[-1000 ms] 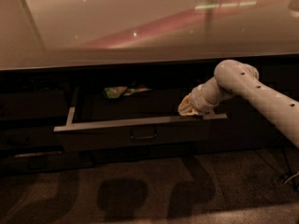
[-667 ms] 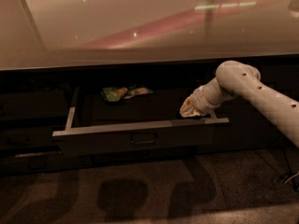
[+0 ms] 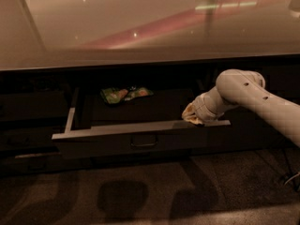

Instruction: Open top drawer

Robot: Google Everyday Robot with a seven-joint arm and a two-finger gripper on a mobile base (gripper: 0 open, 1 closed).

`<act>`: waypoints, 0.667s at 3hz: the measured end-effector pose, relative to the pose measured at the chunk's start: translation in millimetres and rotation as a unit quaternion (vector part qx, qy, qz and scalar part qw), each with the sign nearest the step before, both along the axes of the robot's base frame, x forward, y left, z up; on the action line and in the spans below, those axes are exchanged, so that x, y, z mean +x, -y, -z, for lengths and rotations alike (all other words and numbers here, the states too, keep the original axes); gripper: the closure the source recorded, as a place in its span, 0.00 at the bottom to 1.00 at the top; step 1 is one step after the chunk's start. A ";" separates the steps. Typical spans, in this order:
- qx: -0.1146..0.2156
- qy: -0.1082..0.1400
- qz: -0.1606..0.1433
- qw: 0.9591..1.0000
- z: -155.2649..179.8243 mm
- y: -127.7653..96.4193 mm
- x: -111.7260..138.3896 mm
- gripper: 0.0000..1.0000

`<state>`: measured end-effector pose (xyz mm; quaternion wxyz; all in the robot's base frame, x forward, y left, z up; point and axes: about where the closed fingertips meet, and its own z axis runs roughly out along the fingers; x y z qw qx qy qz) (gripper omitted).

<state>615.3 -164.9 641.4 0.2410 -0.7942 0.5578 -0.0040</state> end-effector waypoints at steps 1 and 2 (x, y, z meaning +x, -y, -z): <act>0.000 0.000 0.000 1.000 -1.6 0.3 1.2 0.12; -0.013 -0.005 0.006 1.000 10.2 4.6 -23.1 0.00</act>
Offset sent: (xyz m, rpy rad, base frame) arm -0.1053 -0.0216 -0.0452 -0.1190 0.0379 -0.0566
